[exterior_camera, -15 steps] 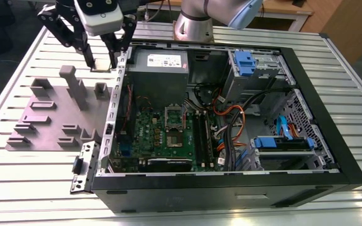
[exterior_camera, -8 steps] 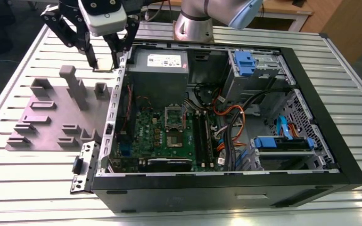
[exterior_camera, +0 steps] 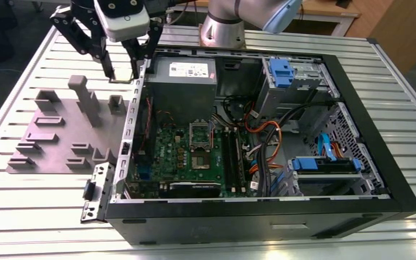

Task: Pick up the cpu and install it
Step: 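Pick up the cpu and move it towards the insertion slot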

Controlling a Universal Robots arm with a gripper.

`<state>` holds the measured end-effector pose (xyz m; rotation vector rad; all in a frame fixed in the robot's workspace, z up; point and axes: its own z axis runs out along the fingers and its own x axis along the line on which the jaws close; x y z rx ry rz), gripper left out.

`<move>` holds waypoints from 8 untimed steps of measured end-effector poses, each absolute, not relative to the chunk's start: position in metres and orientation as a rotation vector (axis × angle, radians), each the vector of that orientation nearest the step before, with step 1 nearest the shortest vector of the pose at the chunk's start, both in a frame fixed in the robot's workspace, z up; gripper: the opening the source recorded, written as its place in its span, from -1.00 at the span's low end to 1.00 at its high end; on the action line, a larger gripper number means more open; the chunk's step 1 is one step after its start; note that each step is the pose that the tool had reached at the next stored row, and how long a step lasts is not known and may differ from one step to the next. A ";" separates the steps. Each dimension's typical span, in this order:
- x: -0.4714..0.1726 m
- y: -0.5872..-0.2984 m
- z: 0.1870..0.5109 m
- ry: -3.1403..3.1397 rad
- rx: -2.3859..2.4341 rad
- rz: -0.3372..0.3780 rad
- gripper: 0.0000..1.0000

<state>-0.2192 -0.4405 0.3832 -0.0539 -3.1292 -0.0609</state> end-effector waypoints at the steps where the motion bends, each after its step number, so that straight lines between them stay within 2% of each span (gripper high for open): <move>1: -0.219 -0.441 0.383 -3.129 -0.054 -0.061 -0.06; 8: -0.216 -0.441 0.383 -3.129 -0.054 -0.061 -0.06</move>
